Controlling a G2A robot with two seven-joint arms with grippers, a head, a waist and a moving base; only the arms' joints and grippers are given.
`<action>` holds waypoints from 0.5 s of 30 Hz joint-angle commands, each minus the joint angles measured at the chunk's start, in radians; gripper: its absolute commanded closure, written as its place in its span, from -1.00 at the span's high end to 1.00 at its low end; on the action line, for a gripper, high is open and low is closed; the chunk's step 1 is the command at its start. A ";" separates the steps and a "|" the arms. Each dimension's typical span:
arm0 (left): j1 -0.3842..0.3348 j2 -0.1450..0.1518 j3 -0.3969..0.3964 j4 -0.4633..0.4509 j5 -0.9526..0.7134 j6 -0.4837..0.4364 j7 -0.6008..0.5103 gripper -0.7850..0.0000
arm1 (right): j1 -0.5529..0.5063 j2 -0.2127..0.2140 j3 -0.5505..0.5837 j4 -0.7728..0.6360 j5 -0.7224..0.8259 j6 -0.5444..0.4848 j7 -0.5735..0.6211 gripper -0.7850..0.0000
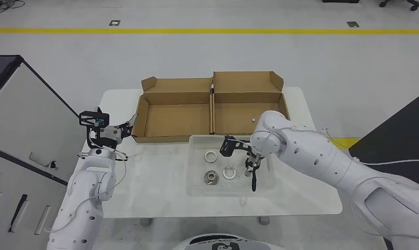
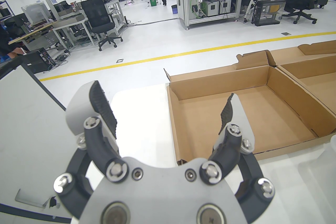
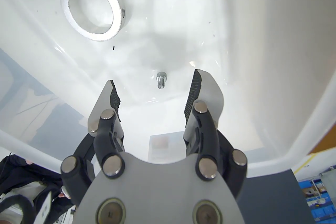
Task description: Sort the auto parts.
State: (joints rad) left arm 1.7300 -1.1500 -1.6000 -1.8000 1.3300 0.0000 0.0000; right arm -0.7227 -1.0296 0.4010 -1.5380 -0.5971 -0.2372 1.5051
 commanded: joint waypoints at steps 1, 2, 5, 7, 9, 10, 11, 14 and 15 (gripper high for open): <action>0.000 0.000 0.000 0.000 0.000 0.000 0.000 1.00 | -0.001 -0.003 -0.002 0.008 -0.001 0.000 -0.003 0.36; 0.000 0.000 0.000 0.000 0.000 0.000 0.000 1.00 | -0.001 -0.005 -0.003 0.012 -0.002 -0.001 -0.005 0.35; 0.000 0.000 0.000 0.000 0.000 0.000 0.000 1.00 | -0.001 -0.012 -0.007 0.024 -0.002 -0.002 -0.009 0.26; 0.000 0.000 0.000 0.000 0.000 0.000 0.000 1.00 | 0.000 -0.016 -0.010 0.032 -0.003 -0.003 -0.010 0.18; 0.000 0.000 0.000 0.000 0.000 0.000 0.000 1.00 | 0.001 -0.020 -0.011 0.042 -0.005 -0.001 -0.010 0.15; 0.000 0.000 0.000 0.000 0.000 0.000 0.000 1.00 | 0.001 -0.022 -0.012 0.045 -0.006 0.001 -0.011 0.12; 0.000 0.000 0.000 0.000 0.000 0.000 0.000 1.00 | 0.001 -0.024 -0.013 0.048 -0.008 0.002 -0.011 0.09; 0.000 0.000 0.000 0.000 0.000 0.000 0.000 1.00 | 0.001 -0.028 -0.014 0.055 -0.010 0.005 -0.011 -0.01; 0.000 0.000 0.000 0.000 0.000 0.000 0.000 1.00 | 0.001 -0.030 -0.014 0.057 -0.011 0.005 -0.011 -0.01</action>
State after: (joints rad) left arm 1.7300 -1.1500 -1.6000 -1.8000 1.3300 0.0000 0.0000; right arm -0.7216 -1.0581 0.3871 -1.4824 -0.6072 -0.2326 1.4937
